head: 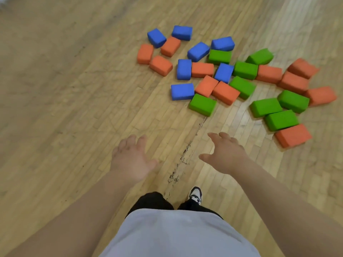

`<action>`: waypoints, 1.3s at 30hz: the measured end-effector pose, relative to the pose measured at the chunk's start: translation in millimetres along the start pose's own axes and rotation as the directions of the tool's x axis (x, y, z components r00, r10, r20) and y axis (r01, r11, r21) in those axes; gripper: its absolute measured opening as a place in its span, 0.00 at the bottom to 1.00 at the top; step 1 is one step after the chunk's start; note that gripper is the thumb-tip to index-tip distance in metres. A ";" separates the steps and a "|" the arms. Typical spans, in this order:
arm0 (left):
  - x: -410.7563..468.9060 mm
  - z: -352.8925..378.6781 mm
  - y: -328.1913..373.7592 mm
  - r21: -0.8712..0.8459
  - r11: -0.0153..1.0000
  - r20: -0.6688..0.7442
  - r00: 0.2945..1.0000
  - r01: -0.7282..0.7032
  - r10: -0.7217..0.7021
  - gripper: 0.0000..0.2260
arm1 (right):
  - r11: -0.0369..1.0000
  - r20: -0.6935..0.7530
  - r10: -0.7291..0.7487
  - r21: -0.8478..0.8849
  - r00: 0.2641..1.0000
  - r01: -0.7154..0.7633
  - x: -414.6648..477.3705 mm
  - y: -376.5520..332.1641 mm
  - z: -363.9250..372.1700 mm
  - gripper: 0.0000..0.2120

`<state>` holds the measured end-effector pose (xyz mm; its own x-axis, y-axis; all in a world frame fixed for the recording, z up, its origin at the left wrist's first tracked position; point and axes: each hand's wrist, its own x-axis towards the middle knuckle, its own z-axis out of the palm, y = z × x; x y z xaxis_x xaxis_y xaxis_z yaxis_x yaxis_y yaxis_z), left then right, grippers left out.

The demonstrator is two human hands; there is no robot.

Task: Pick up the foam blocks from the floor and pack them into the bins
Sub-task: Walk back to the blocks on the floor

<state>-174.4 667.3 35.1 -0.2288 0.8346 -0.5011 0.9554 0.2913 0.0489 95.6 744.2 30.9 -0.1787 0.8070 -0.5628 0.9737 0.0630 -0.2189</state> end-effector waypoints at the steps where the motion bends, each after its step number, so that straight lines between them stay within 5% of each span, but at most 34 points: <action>1: 7.8 -6.0 -1.5 -0.011 1.000 0.001 1.000 0.019 -0.019 0.41 | 1.000 0.001 -0.014 -0.005 1.000 0.014 10.0 -4.8 -8.7 0.43; 7: 89.9 -42.5 -33.5 -0.068 0.993 -0.031 0.995 0.097 -0.100 0.42 | 0.996 0.013 -0.071 -0.058 0.997 0.072 98.1 -53.1 -58.4 0.42; 22: 363.2 -219.7 -179.0 0.005 1.000 -0.011 1.000 0.009 -0.009 0.42 | 0.999 -0.020 0.013 -0.038 1.000 -0.014 336.5 -246.0 -175.8 0.42; 39: 622.9 -374.6 -177.5 -0.045 0.993 -0.055 0.992 0.107 -0.109 0.41 | 0.985 0.055 -0.143 -0.088 0.988 0.148 630.1 -323.3 -329.5 0.44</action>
<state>-556.5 1310.5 38.0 -0.3419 0.8222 -0.4550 0.9161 0.3996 0.0337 -285.3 1425.8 9.7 -0.3240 0.7564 -0.5683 0.9452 0.2332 -0.2284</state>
